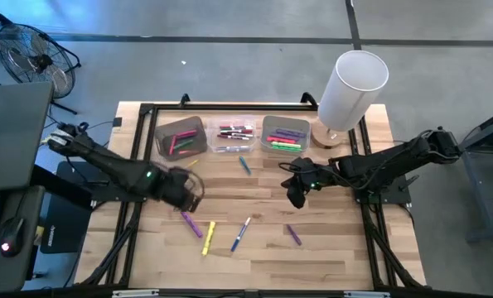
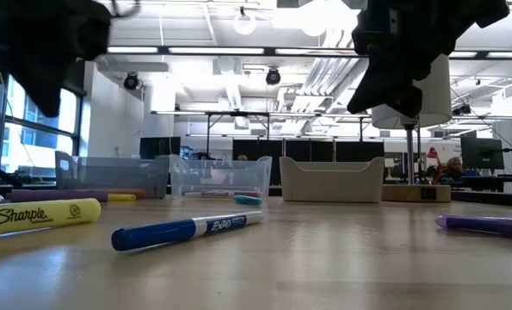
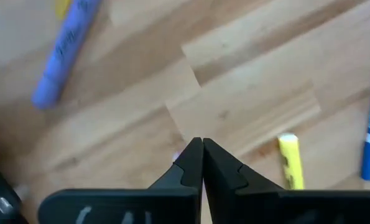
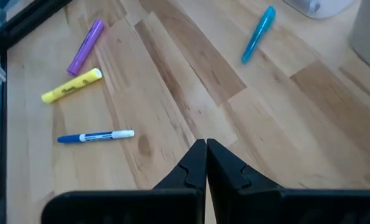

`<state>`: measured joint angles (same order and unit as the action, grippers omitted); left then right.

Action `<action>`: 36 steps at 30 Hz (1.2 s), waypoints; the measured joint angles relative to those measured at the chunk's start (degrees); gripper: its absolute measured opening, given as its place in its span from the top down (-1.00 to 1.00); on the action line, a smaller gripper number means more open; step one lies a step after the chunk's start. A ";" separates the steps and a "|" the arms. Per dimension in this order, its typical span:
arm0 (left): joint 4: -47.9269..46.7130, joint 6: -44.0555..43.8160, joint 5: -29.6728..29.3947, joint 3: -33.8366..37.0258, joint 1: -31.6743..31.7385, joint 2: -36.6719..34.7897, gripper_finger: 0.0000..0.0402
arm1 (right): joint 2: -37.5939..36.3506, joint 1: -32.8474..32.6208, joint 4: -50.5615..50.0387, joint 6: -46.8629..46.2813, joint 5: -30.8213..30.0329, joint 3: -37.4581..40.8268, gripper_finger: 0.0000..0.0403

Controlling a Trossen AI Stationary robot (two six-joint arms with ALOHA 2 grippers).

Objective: Pick & Place Markers
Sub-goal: Put the violet highlighter pen into the gray bin

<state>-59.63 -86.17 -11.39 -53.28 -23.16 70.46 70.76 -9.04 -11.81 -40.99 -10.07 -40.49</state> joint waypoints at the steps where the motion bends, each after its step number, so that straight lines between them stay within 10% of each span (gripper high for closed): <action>1: 0.10 -2.61 -0.55 -0.04 -1.91 0.24 1.00 | 0.00 0.00 0.01 0.77 -0.02 0.00 1.00; 5: 1.92 -2.81 -1.66 -0.06 -7.50 2.73 1.00 | 0.00 0.00 0.04 2.41 -0.23 0.00 1.00; 19: 6.33 53.35 3.86 -0.06 -11.78 14.45 0.97 | 0.00 0.00 0.06 2.49 1.37 0.00 1.00; 36: 13.27 71.55 4.87 -0.05 -11.76 21.74 0.52 | 0.00 -0.44 -0.86 2.65 1.67 0.00 1.00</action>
<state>-46.37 -14.62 -6.52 -53.33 -34.92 92.20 70.76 -9.47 -12.66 -38.34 -8.40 -40.49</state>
